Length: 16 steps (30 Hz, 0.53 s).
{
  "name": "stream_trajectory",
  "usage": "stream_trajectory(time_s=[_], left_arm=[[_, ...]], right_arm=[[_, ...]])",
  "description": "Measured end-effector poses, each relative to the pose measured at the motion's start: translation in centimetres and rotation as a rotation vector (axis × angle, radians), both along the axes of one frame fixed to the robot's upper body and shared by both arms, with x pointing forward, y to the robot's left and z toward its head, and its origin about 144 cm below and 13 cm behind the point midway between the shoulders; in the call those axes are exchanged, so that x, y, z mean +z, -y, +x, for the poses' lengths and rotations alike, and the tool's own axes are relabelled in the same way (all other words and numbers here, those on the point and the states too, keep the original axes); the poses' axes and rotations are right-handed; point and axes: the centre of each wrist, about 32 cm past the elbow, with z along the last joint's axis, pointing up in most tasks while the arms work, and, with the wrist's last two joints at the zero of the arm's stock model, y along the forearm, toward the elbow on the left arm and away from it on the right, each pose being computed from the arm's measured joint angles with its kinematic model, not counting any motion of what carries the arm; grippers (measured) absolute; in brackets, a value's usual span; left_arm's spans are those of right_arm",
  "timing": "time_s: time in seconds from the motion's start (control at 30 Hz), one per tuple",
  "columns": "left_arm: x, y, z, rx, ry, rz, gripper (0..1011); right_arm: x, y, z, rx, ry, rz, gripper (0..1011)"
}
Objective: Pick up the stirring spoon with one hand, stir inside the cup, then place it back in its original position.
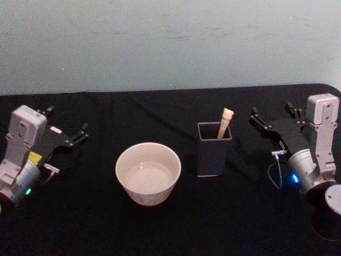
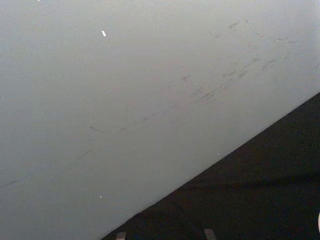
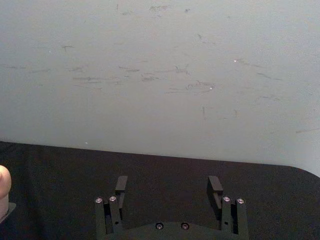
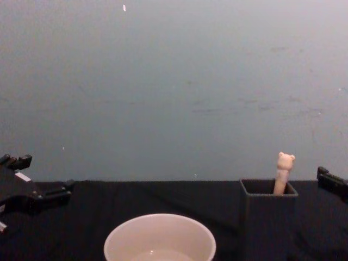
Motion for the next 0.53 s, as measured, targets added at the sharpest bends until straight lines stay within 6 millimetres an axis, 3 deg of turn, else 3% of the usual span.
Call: stream_trajectory(time_s=[0.53], left_arm=[[0.0,0.0,0.0,0.0,0.0,0.0,1001]], right_arm=[[0.0,0.0,0.0,0.0,0.0,0.0,1003]])
